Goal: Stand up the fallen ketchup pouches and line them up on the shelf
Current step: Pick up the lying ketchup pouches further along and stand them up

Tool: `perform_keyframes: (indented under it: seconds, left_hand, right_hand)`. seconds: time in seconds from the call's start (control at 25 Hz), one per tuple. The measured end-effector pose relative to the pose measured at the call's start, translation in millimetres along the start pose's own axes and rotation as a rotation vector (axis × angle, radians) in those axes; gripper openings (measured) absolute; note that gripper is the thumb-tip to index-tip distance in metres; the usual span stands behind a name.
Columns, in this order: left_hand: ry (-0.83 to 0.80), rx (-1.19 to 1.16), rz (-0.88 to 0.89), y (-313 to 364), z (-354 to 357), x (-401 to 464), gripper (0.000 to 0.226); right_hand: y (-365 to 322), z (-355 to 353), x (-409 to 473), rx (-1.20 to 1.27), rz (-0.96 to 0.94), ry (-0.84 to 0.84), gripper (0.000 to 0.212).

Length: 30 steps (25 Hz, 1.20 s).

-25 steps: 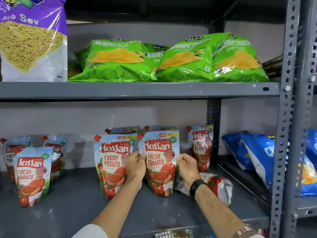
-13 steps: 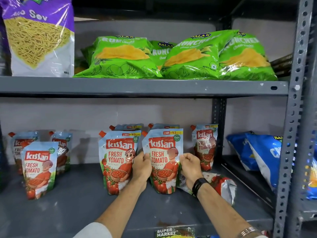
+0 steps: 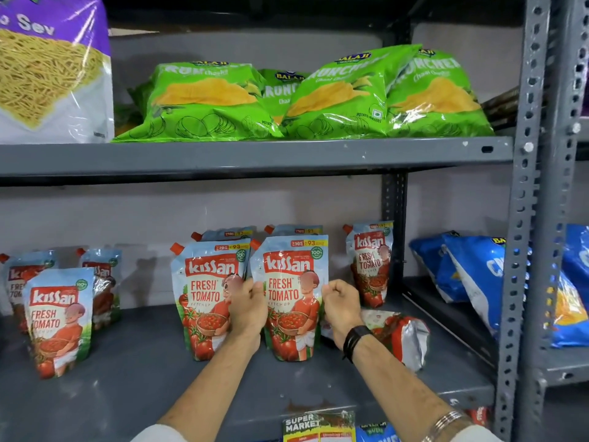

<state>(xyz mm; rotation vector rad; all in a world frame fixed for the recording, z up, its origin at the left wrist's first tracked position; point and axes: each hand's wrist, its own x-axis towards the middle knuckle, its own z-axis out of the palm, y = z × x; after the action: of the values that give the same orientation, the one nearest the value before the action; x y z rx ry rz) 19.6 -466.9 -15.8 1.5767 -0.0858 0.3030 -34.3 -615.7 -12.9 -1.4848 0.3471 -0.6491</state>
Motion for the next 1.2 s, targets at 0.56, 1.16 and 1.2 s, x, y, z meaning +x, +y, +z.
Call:
perform_keyframes:
  seconds: [0.56,1.16,1.2]
  left_hand:
    - [-0.08,-0.135,-0.088,7,27,0,0.033]
    - [-0.144,0.17,0.066,-13,-1,-77,0.006]
    - [-0.248,0.221,0.08,-14,3,-81,0.009]
  right_hand:
    - [-5,-26,15,0.014,0.04,-0.053,0.028]
    - [-16,-64,-28,-1.284,-0.167,-0.373,0.047]
    - [-12,-62,-30,-1.466,-0.184,-0.362,0.051]
